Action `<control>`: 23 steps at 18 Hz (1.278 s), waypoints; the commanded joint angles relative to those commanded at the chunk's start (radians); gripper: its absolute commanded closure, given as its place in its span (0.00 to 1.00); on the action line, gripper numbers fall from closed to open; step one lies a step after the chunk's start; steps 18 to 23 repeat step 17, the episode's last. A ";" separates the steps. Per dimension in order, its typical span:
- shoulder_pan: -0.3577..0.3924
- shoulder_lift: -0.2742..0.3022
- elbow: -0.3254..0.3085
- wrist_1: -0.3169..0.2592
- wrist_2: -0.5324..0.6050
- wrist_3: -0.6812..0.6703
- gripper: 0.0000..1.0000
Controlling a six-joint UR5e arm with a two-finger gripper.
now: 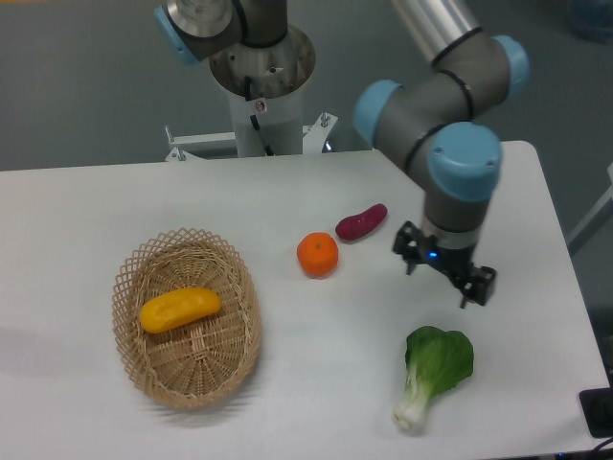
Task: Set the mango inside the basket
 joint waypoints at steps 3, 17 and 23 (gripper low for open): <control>0.009 0.000 -0.003 0.000 0.000 0.032 0.00; 0.009 0.000 -0.011 0.000 0.003 0.032 0.00; 0.009 0.000 -0.011 0.000 0.003 0.032 0.00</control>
